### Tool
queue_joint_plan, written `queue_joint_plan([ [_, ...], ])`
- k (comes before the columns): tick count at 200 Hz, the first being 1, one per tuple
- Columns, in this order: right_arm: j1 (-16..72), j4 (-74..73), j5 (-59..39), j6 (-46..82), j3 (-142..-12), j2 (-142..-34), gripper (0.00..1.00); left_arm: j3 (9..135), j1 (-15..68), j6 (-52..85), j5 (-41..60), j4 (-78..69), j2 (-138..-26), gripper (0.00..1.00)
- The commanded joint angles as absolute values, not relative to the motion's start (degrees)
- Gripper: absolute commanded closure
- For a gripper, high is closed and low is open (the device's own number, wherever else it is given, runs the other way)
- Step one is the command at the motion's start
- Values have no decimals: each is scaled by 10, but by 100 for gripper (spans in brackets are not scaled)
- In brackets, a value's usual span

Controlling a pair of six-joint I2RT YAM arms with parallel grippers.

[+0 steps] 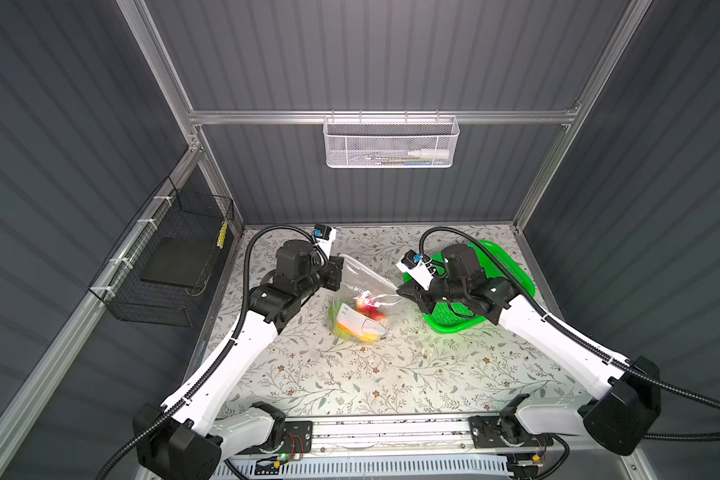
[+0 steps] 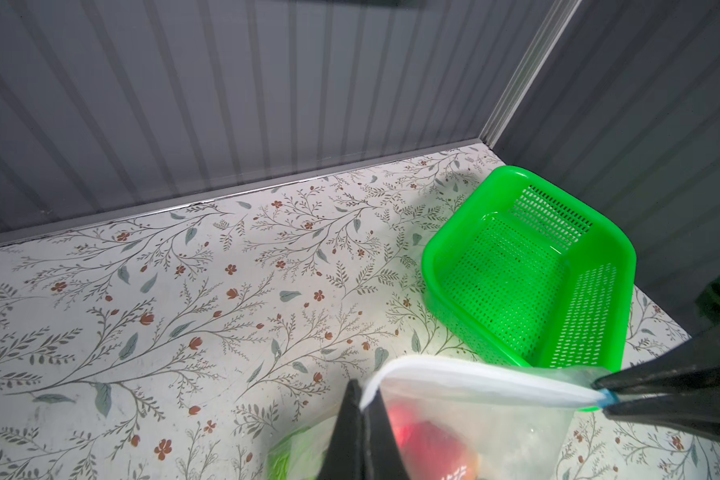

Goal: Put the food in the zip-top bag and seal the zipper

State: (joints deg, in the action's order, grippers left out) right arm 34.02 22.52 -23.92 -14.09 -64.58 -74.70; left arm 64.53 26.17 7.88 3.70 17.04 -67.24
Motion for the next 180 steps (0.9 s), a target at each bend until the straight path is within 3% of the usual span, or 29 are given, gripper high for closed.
queue_joint_plan([
  [1,331,305,-207,-127,-623,-729,93,654,238,100,-34,143,-672,100],
  [54,322,325,-147,-110,-592,-699,93,653,235,110,-32,142,-680,100],
  [180,301,336,-135,-99,-566,-652,92,649,234,111,-16,131,-678,100],
])
